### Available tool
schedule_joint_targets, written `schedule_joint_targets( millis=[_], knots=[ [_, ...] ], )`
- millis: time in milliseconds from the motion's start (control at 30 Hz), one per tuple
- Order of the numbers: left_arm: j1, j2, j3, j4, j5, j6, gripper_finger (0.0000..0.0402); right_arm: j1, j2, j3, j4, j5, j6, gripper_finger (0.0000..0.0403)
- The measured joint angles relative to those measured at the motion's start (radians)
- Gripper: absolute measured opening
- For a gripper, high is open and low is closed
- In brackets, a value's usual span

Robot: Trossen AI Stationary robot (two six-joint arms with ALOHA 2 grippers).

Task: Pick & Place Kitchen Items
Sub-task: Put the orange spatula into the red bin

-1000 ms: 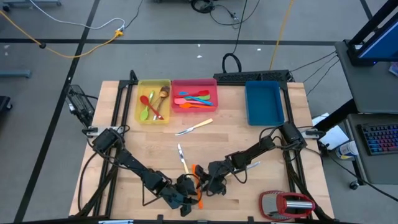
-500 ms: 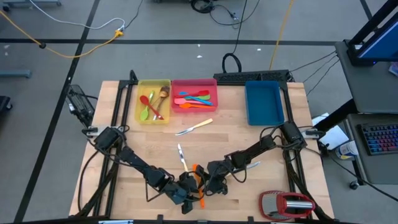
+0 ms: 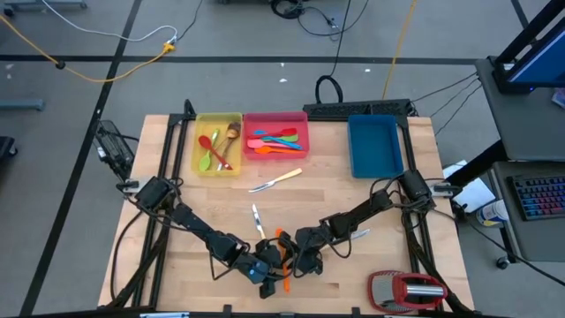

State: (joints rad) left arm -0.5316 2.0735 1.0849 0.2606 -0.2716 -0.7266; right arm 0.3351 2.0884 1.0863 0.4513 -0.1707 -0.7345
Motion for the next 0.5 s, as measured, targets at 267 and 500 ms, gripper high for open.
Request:
schedule_joint_targets(
  millis=[267, 500],
  knots=[
    [0.000, -0.005, -0.002, 0.027, -0.009, -0.184, 0.0172, 0.001, 0.000, 0.000, -0.005, 0.002, -0.026, 0.0114],
    [-0.012, -0.021, -0.004, 0.053, -0.006, -0.303, 0.0172, -0.001, 0.001, 0.002, -0.011, -0.029, -0.041, 0.0114]
  ],
)
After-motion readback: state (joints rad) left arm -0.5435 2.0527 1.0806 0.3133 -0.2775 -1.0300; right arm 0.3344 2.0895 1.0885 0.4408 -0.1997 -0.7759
